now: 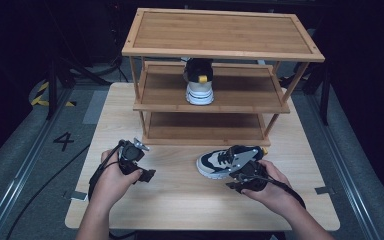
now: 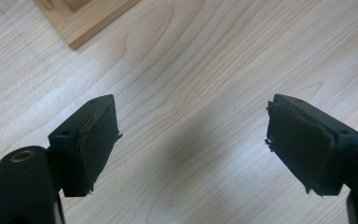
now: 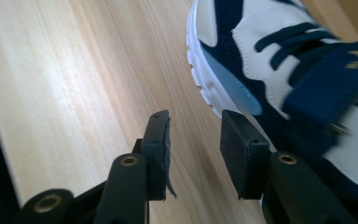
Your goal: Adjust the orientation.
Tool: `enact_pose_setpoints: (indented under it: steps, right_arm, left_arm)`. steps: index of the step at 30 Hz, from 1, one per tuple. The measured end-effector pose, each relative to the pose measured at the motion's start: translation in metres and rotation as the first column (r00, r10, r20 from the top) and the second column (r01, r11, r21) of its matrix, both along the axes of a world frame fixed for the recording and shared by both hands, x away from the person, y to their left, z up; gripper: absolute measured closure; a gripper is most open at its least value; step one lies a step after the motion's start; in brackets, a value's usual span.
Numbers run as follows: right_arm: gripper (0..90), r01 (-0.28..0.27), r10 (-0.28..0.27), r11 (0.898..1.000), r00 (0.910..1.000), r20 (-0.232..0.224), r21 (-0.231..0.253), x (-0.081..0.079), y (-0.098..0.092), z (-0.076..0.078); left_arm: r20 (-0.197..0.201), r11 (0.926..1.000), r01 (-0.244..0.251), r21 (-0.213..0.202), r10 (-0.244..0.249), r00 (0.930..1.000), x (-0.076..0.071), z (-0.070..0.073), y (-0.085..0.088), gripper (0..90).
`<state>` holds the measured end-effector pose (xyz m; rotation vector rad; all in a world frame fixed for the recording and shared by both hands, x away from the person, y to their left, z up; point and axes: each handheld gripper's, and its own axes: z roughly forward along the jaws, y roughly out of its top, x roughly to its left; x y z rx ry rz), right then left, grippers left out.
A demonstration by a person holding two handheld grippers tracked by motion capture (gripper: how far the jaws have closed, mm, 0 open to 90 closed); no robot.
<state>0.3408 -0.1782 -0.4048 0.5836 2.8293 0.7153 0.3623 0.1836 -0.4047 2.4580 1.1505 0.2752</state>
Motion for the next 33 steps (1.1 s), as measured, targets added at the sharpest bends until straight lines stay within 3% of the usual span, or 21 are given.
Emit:
enact_pose_setpoints:
  steps: [3,7,10,11,14,17,18,19,20,21,23,26,33]
  right_arm:
    - [62.9,0.013,-0.014,0.999,0.9999,0.003,0.051,-0.003,-0.012,0.016]
    - [62.3,0.035,-0.035,0.997,0.9994,0.006,0.076,-0.004,-0.022,0.028]
    - [62.7,0.083,-0.085,0.990,0.9963,0.012,0.111,-0.004,-0.038,0.041]
    - [62.7,0.122,-0.125,0.984,0.9919,0.020,0.128,-0.002,-0.049,0.047]
    - [62.3,0.155,-0.159,0.979,0.9871,0.021,0.133,0.000,-0.059,0.052]
    - [57.6,0.219,-0.224,0.970,0.9739,0.038,0.104,0.006,-0.079,0.056]
    - [57.6,0.255,-0.260,0.963,0.9645,0.048,0.092,0.010,-0.090,0.057]
    - [57.6,0.255,-0.260,0.963,0.9645,0.048,0.092,0.010,-0.090,0.057]
    - [57.6,0.291,-0.296,0.951,0.9543,0.038,0.108,0.014,-0.101,0.057]
    - [57.6,0.291,-0.296,0.951,0.9543,0.038,0.108,0.014,-0.101,0.057]
    - [57.4,0.328,-0.333,0.937,0.9426,0.025,0.117,0.021,-0.113,0.057]
    - [57.5,0.349,-0.354,0.929,0.9353,0.014,0.123,0.028,-0.119,0.054]
    - [63.8,0.324,-0.326,0.936,0.9452,-0.005,0.138,0.041,-0.109,0.048]
  left_arm:
    - [-0.028,0.9999,-0.013,0.008,0.013,0.9995,0.000,-0.004,0.003,17.0]
    - [-0.044,0.9997,-0.010,0.022,0.011,0.9990,0.001,-0.007,0.004,16.9]
    - [-0.055,0.9997,-0.008,0.023,0.009,0.9985,0.002,-0.010,0.005,17.0]
    - [-0.060,0.9997,-0.006,0.023,0.008,0.9982,0.002,-0.010,0.005,17.0]
    - [-0.065,0.9994,-0.009,0.034,0.011,0.9979,0.002,-0.011,0.006,17.0]
    - [-0.060,0.9967,-0.034,0.074,0.038,0.9975,0.002,-0.014,0.008,16.9]
    - [-0.064,0.9936,-0.030,0.109,0.037,0.9973,0.002,-0.016,0.010,16.9]
    - [-0.064,0.9936,-0.030,0.109,0.037,0.9973,0.002,-0.016,0.010,16.9]
    - [-0.073,0.9921,-0.038,0.120,0.047,0.9962,0.002,-0.019,0.011,17.0]
    - [-0.073,0.9921,-0.038,0.120,0.047,0.9962,0.002,-0.019,0.011,17.0]
    - [-0.079,0.9919,-0.042,0.120,0.051,0.9956,0.001,-0.021,0.012,17.0]
    - [-0.083,0.9928,-0.042,0.112,0.052,0.9952,-0.001,-0.021,0.013,17.0]
    - [-0.067,0.9902,-0.037,0.135,0.047,0.9967,-0.004,-0.023,0.016,17.0]
